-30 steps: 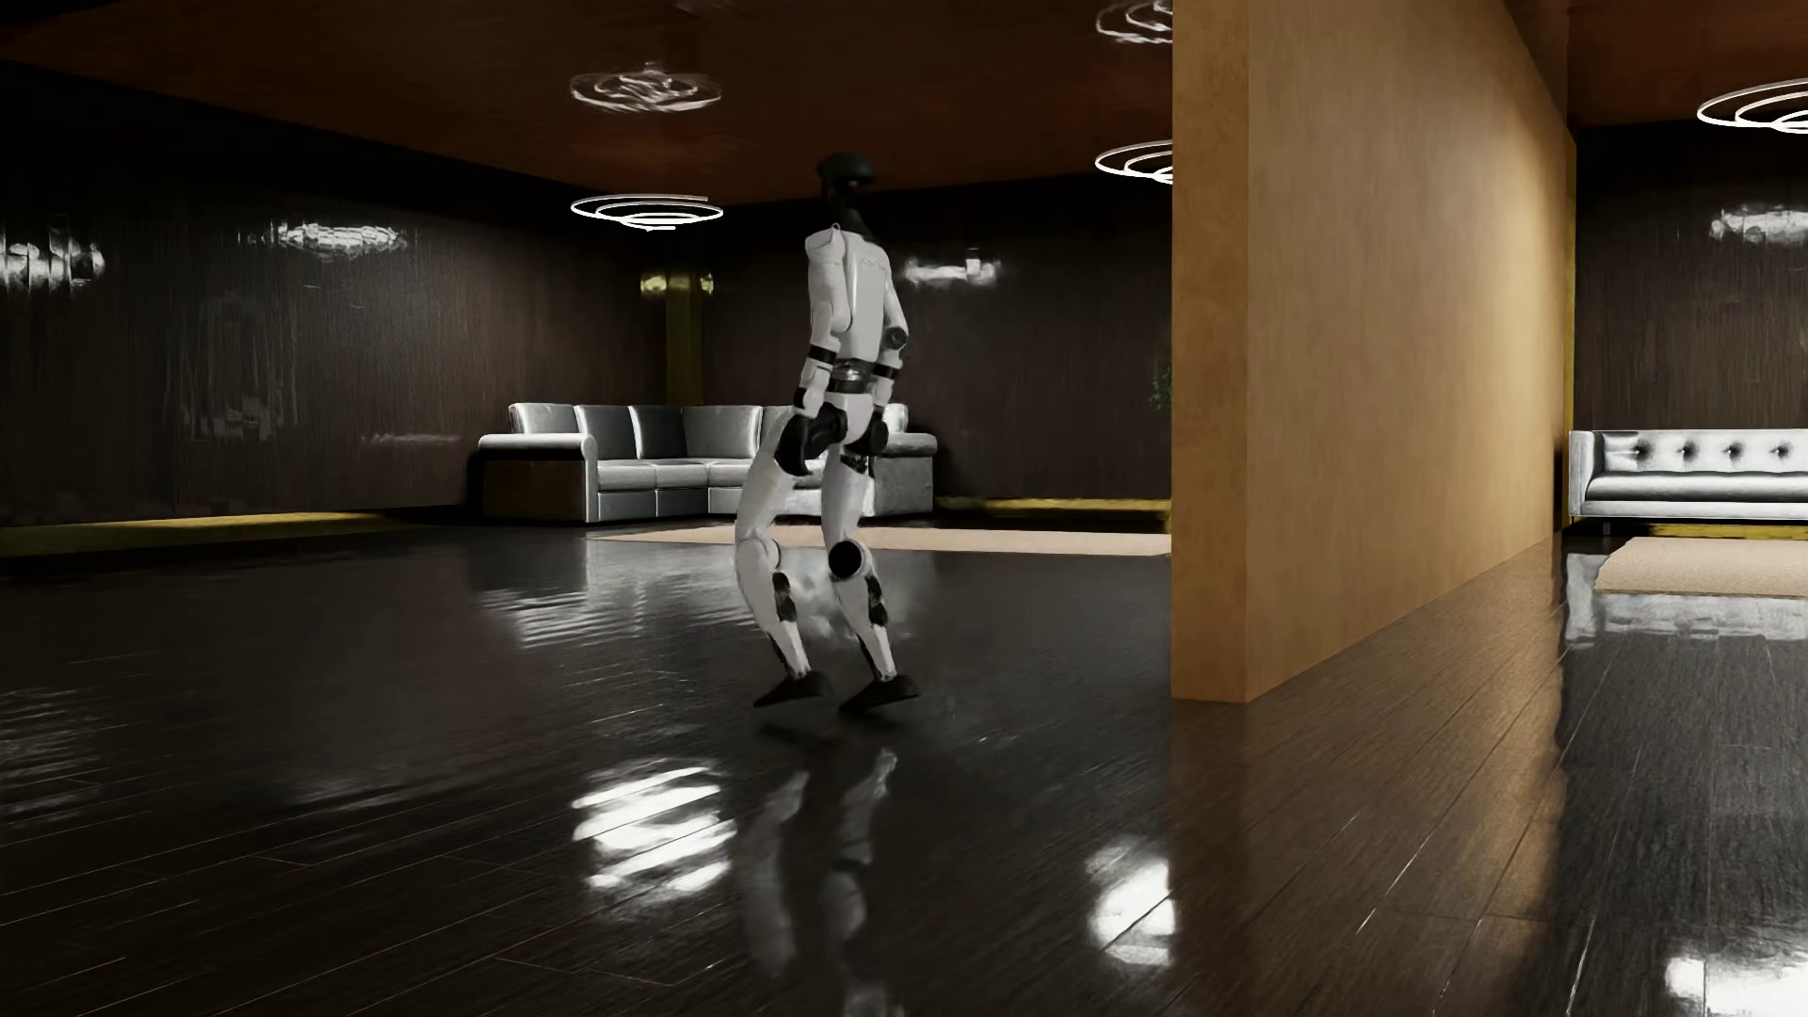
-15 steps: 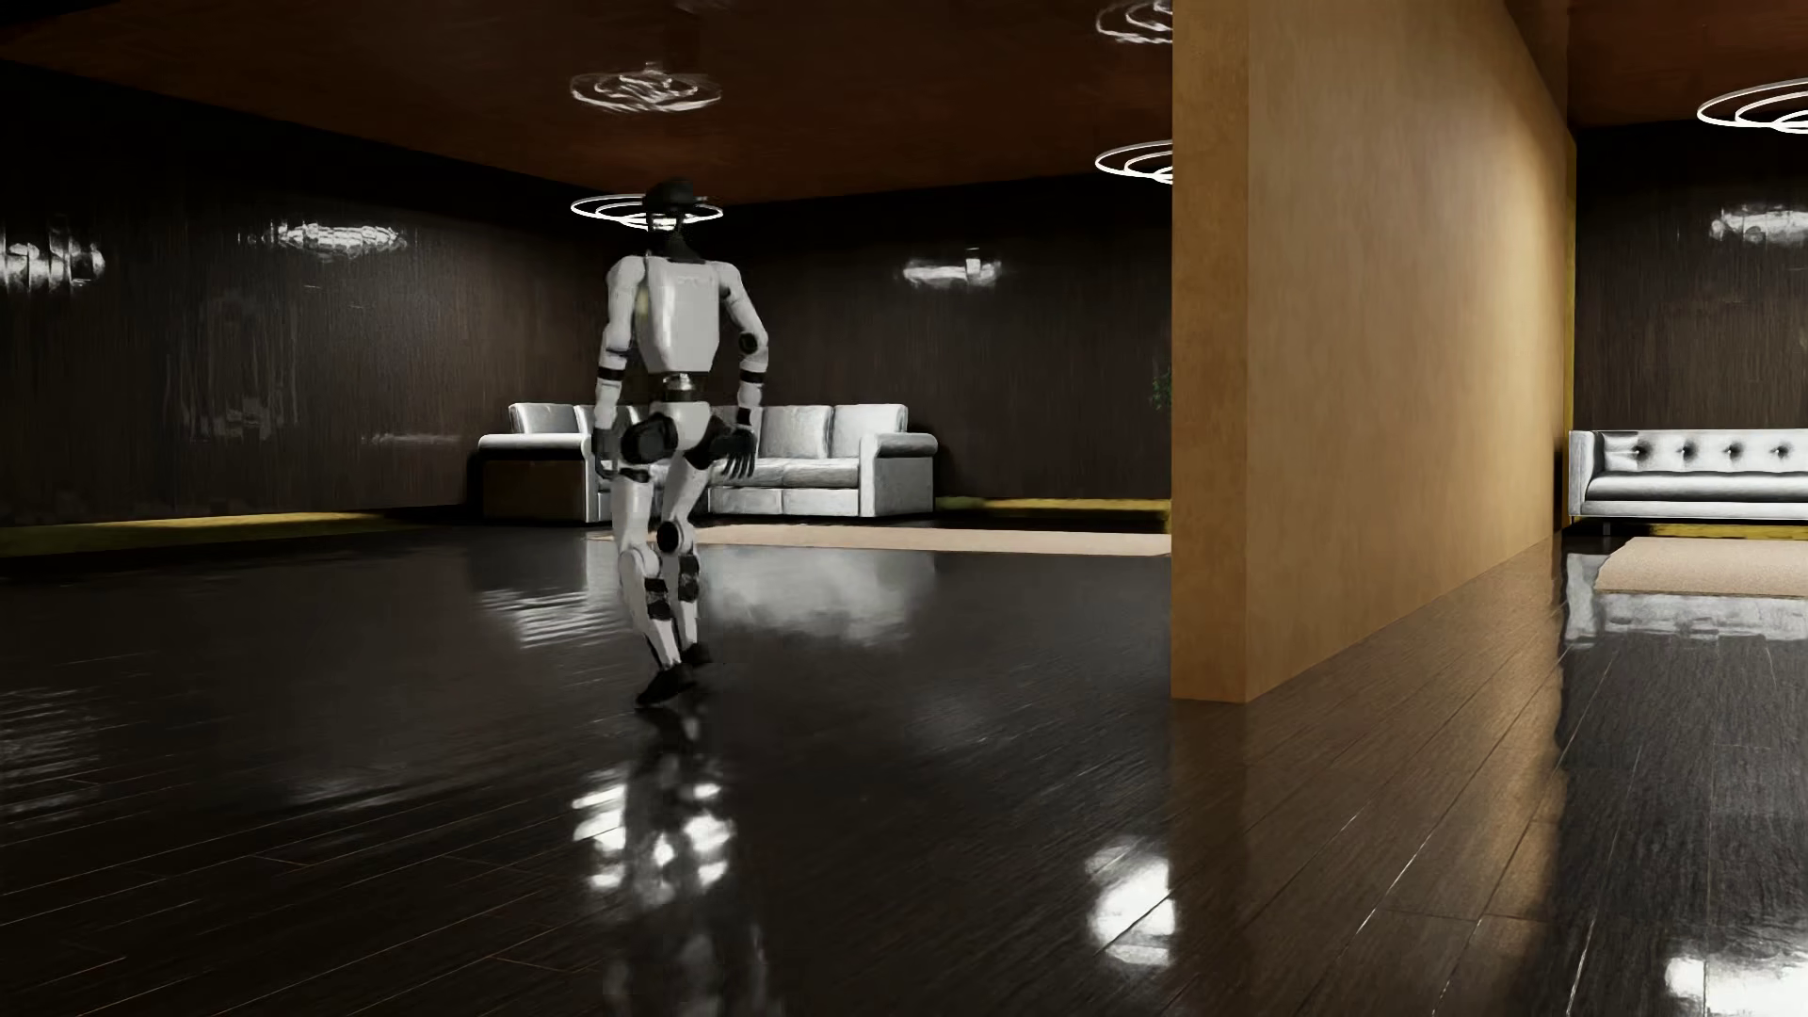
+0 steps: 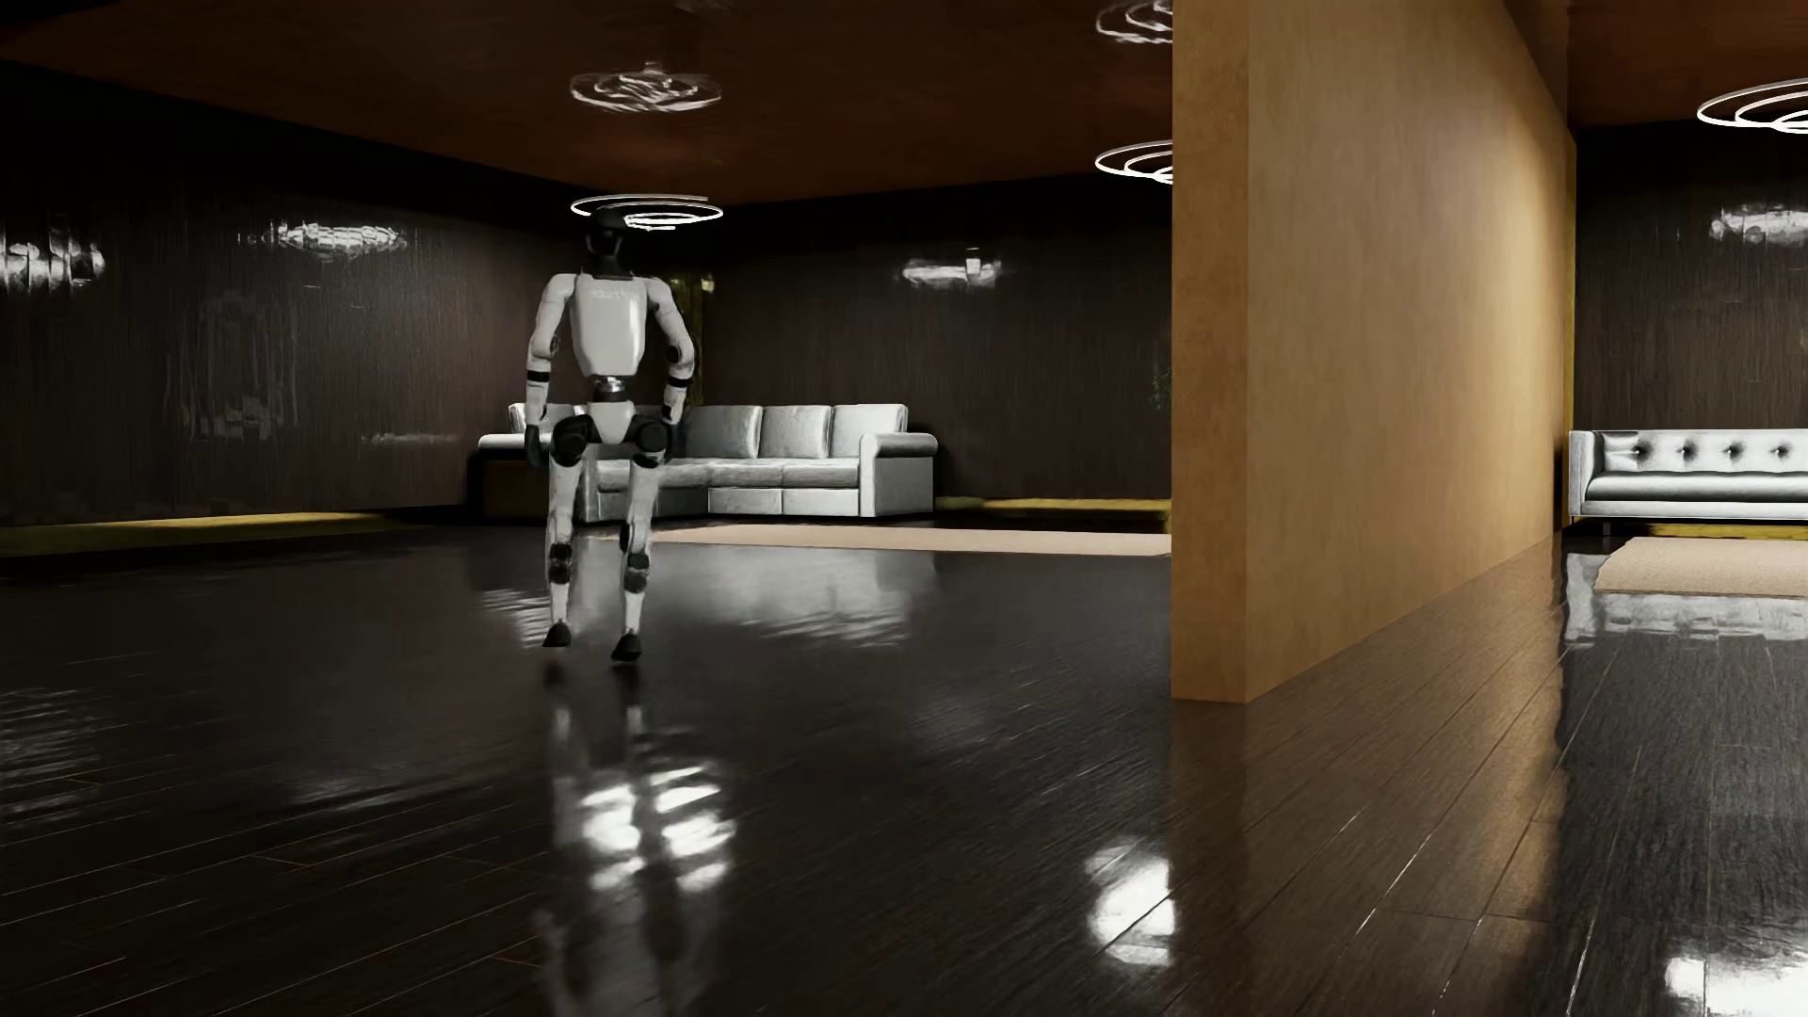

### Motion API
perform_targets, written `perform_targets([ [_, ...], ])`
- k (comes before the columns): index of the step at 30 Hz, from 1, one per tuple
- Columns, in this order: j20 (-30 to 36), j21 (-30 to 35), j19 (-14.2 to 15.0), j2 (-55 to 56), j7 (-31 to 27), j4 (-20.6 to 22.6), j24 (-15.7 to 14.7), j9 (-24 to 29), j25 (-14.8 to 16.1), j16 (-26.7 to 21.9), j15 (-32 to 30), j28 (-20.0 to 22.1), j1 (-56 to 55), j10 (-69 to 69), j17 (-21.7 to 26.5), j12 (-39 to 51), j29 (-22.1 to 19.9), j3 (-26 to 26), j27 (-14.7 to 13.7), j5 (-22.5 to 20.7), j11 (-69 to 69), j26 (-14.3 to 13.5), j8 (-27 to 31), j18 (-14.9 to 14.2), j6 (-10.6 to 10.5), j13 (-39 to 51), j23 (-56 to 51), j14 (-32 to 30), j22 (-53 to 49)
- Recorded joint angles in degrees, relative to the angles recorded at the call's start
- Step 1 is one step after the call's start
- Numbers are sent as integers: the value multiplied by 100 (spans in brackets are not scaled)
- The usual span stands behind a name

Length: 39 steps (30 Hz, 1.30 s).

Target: Walk towards the sofa

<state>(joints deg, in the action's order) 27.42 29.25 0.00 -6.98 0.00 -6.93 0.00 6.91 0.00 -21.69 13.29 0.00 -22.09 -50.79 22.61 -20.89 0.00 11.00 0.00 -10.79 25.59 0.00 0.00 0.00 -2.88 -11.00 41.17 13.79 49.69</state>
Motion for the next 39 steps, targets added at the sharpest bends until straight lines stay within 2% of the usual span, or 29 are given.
perform_targets([
  [2,-75,-179,0,-622,0,-197,0,-155,0,14,697,0,-340,2068,58,-70,0,397,0,166,-189,0,0,0,18,505,-461,-225,-67],
  [4,-142,-385,0,-1253,0,-391,0,-278,0,23,949,0,-722,2250,98,-168,0,638,0,462,-164,0,0,0,5,734,-775,-48,-50],
  [5,-163,-537,0,-1584,0,-321,0,-257,0,30,785,0,-793,1704,82,-198,0,760,0,653,11,0,0,0,57,637,-936,-71,33],
  [6,-128,-620,0,-1573,0,-240,0,-398,0,40,282,0,-1075,1067,-9,-166,0,809,0,770,463,0,0,0,158,554,-834,-522,262],
  [7,-87,-598,0,-1498,0,50,0,-475,0,57,-735,0,-1116,436,-174,-147,0,786,0,987,1175,0,0,0,404,407,-510,-645,562],
  [8,-8,-454,0,-1268,0,249,0,-404,0,60,-1913,0,-786,78,-239,-55,0,650,0,1037,2156,0,0,0,449,240,-231,-394,803],
  [9,-61,-101,0,-626,0,457,0,-390,0,122,-2500,0,-468,-23,-250,65,0,553,0,1067,3505,0,0,0,459,219,121,-92,968],
  [11,-13,567,0,663,0,611,0,-313,0,148,-1949,0,665,558,-241,211,0,47,0,877,5269,0,0,0,309,143,668,87,719],
  [12,-29,585,0,1257,0,630,0,-271,0,169,-1801,0,1212,893,-272,308,0,-310,0,720,5417,0,0,0,170,-36,909,74,584],
  [14,-114,892,0,2217,0,554,0,-216,0,101,-2482,0,2261,1507,-196,465,0,-1002,0,505,4103,0,0,0,-62,-428,1244,34,-20],
  [15,-167,992,0,2613,0,509,0,-190,0,52,-3028,0,2671,1724,-141,589,0,-1273,0,515,2952,0,0,0,-120,-615,1308,8,-295],
  [16,-286,896,0,2864,0,456,0,-207,0,1,-3215,0,3037,1909,-127,728,0,-1529,0,560,1710,0,0,0,-142,-826,1333,56,-580],
  [17,-321,913,0,3012,0,462,0,-255,0,-57,-2123,0,3308,2037,-113,908,0,-1708,0,623,553,0,0,0,-127,-965,1373,138,-769],
  [18,-417,994,0,3089,0,467,0,-283,0,-121,-141,0,3630,2093,-100,1066,0,-1817,0,753,74,0,0,0,-66,-1107,1365,183,-979],
  [19,-570,951,0,3345,0,249,0,-457,0,-135,848,0,3598,1882,-168,1129,0,-2062,0,880,148,0,0,0,-111,-1174,1606,225,-1104],
  [20,-765,910,0,3565,0,154,0,-433,0,-88,554,0,3800,1776,-223,1127,0,-2209,0,939,119,0,0,0,-109,-1241,1746,51,-1129],
  [22,-981,946,0,3937,0,-276,0,-555,0,49,-2312,0,3764,885,-291,982,0,-2177,0,619,700,0,0,0,-364,-1335,1932,-1038,-987],
  [23,-951,1124,0,3930,0,-420,0,-514,0,141,-2808,0,3575,-89,-279,822,0,-1905,0,258,1307,0,0,0,-492,-1308,1983,-1930,-733],
  [24,-906,1035,0,3635,0,-489,0,-440,0,214,-2712,0,3056,-1197,-279,742,0,-1759,0,95,1527,0,0,0,-572,-1164,2020,-2415,-495],
  [26,-379,847,0,2548,0,-416,0,-175,0,231,-2243,0,1827,-3046,-288,764,0,-1423,0,-231,1225,0,0,0,-528,-768,1812,-1028,-57],
  [27,-225,723,0,1937,0,-273,0,-204,0,234,-1794,0,1307,-3211,-293,632,0,-1095,0,-250,922,0,0,0,-405,-560,1710,-413,111],
  [29,-88,397,0,745,0,-24,0,-109,0,157,-1003,0,572,-2319,-113,298,0,-316,0,-41,320,0,0,0,-124,-321,777,54,157],
  [32,-40,-148,0,-391,0,-30,0,-227,0,85,158,0,47,1063,16,-110,0,352,0,254,-153,0,0,0,40,356,-48,39,212],
  [33,-76,-368,0,-537,0,-62,0,-351,0,120,441,0,-7,1997,46,-177,0,484,0,243,-173,0,0,0,6,602,-221,-1033,332],
  [34,-62,-548,0,-757,0,-247,0,-455,0,122,706,0,-189,4168,81,-273,0,574,0,334,-147,0,0,0,-19,767,-380,-2374,330],
  [35,5,-569,0,-1034,0,-322,0,-400,0,169,771,0,-341,4555,136,-256,0,641,0,445,-89,0,0,0,-42,933,-465,-1754,546],
  [36,20,-581,0,-1294,0,-351,0,-354,0,191,638,0,-627,1998,150,-287,0,726,0,566,61,0,0,0,-64,959,-453,71,647],
  [38,66,-640,0,-1277,0,-100,0,-506,0,210,-480,0,-872,848,15,-315,0,791,0,786,1140,0,0,0,22,711,-374,786,953],
  [39,261,-537,0,-1084,0,271,0,-403,0,194,-1486,0,-473,513,-137,-250,0,655,0,1125,2197,0,0,0,276,527,-19,1034,1232],
])
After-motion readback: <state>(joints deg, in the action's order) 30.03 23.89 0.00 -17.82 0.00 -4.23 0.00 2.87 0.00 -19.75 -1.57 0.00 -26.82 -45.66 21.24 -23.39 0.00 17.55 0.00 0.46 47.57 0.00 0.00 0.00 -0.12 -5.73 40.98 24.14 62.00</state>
